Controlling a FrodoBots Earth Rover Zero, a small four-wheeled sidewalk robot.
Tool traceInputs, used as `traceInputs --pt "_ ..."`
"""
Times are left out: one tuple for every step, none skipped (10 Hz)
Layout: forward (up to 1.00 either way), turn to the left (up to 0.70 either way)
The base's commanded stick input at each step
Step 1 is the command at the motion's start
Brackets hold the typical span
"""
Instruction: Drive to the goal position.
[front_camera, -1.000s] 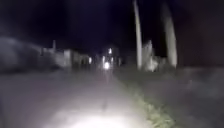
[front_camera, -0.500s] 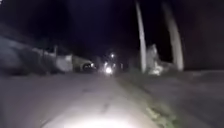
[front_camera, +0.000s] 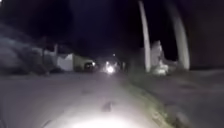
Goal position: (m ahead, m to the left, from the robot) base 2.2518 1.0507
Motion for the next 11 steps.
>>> traceInputs --pt "0.7 -0.06" --pt "0.7 -0.09" --pt "0.7 0.0" --pt "0.7 0.0" --pt "0.7 0.0" --pt "0.7 0.0" --pt "0.7 0.0" --pt "0.7 0.0" --pt "0.7 0.0" --pt "0.7 0.0" --pt "0.7 0.0"
